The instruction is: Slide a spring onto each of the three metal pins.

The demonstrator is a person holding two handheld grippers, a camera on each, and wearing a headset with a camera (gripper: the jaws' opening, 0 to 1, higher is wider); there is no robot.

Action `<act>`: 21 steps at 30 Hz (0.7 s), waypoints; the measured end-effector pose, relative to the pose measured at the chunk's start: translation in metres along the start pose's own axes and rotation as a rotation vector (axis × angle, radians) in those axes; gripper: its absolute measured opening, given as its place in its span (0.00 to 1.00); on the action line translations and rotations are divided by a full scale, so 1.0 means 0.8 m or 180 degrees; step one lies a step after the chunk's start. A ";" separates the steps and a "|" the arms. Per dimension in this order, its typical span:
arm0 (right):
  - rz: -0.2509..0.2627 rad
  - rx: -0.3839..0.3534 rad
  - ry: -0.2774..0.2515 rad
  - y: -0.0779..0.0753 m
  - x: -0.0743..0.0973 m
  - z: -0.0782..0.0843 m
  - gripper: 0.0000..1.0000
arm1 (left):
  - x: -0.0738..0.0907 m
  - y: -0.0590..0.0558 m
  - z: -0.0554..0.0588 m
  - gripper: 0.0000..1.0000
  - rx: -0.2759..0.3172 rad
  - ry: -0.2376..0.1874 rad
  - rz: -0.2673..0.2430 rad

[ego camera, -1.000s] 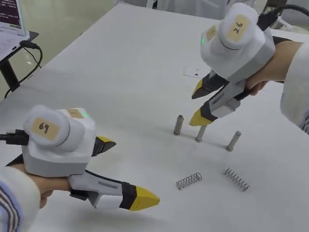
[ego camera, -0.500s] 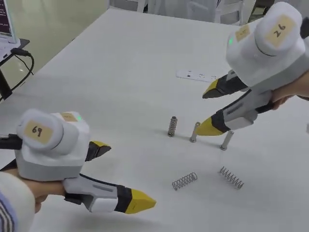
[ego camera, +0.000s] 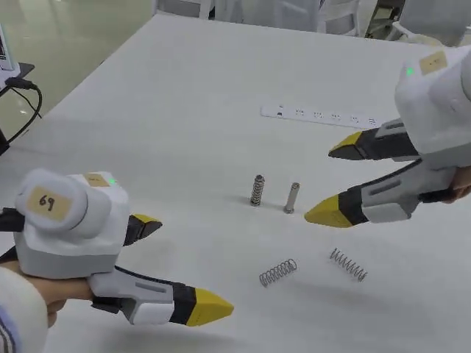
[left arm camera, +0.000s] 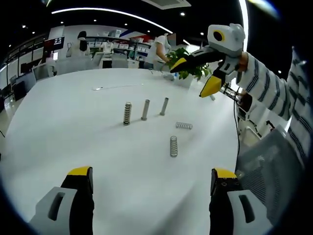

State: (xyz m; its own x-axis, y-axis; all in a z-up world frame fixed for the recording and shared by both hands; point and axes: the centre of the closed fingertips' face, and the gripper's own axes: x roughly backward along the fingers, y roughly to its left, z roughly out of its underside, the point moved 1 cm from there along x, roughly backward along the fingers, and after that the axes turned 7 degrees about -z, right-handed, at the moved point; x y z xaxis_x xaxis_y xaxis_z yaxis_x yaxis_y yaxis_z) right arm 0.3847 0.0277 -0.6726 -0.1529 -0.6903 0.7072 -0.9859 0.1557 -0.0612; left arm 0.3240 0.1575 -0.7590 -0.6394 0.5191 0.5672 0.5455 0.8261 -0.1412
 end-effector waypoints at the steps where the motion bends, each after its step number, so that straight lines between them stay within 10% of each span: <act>1: 0.0003 -0.0007 -0.0006 0.001 0.000 0.001 0.60 | 0.000 0.000 0.000 0.98 -0.0003 0.0000 0.0001; 21: 0.0308 -0.0619 -0.0517 0.027 0.024 0.048 0.79 | 0.001 -0.003 -0.001 0.96 -0.0031 0.0034 0.0056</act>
State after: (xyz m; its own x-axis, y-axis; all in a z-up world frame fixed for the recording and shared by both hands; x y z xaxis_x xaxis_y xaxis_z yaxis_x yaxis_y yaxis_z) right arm 0.3581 -0.0097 -0.6876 -0.2701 -0.7674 0.5815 -0.9370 0.3484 0.0245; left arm 0.3226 0.1559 -0.7576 -0.6239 0.5311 0.5733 0.5619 0.8147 -0.1433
